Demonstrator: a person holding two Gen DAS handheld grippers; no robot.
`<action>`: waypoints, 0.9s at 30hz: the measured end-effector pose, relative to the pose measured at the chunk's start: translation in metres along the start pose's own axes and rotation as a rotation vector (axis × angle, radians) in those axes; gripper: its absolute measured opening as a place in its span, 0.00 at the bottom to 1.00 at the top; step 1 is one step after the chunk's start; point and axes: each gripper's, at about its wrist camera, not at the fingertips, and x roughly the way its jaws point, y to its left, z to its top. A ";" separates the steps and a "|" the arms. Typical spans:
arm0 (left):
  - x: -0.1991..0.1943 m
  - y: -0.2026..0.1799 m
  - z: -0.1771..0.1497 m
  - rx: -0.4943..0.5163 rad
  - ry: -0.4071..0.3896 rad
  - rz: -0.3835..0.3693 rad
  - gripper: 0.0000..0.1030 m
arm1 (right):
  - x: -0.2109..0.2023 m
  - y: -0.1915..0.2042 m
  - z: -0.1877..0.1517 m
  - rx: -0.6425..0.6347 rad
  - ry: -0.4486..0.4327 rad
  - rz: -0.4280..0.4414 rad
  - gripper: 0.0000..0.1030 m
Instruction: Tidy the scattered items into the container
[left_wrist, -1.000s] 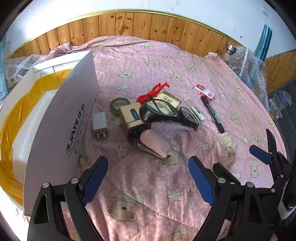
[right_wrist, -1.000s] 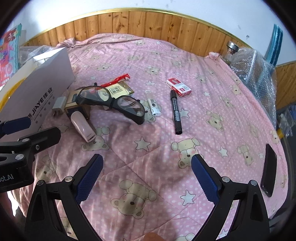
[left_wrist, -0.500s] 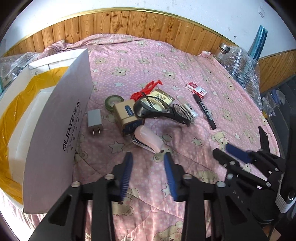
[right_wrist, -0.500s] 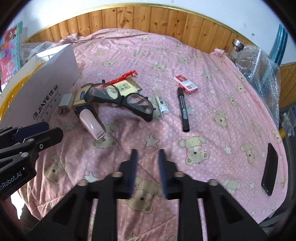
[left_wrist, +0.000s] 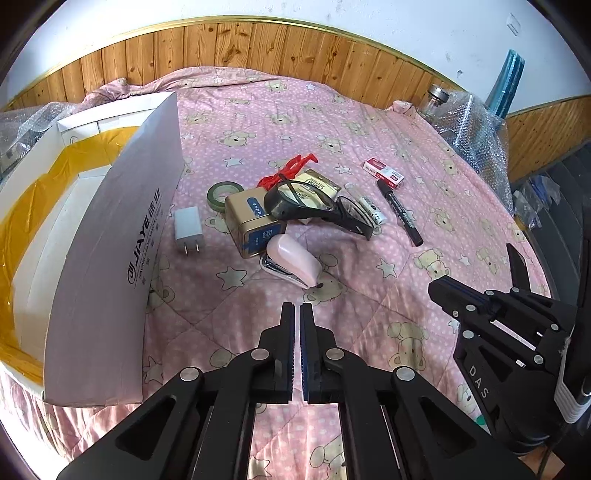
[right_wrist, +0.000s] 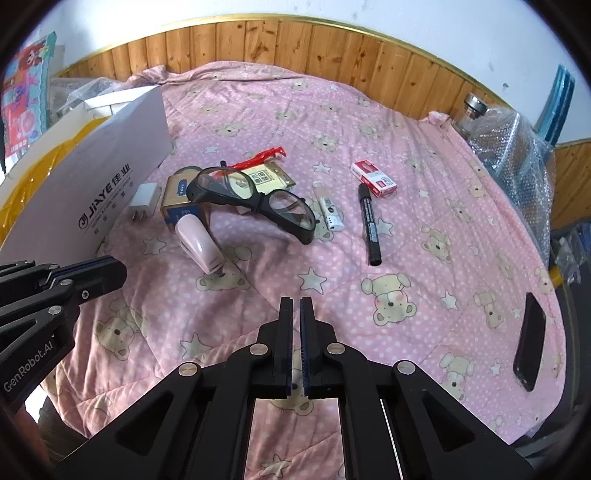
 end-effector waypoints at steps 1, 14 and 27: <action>0.001 -0.002 0.000 0.005 0.002 0.000 0.11 | 0.001 -0.001 0.000 0.002 0.002 -0.003 0.13; 0.039 -0.001 0.011 -0.058 0.077 -0.020 0.62 | 0.043 -0.026 0.003 0.052 0.071 -0.005 0.46; 0.093 0.011 0.034 -0.133 0.142 0.045 0.62 | 0.099 -0.066 0.028 0.114 0.135 0.014 0.46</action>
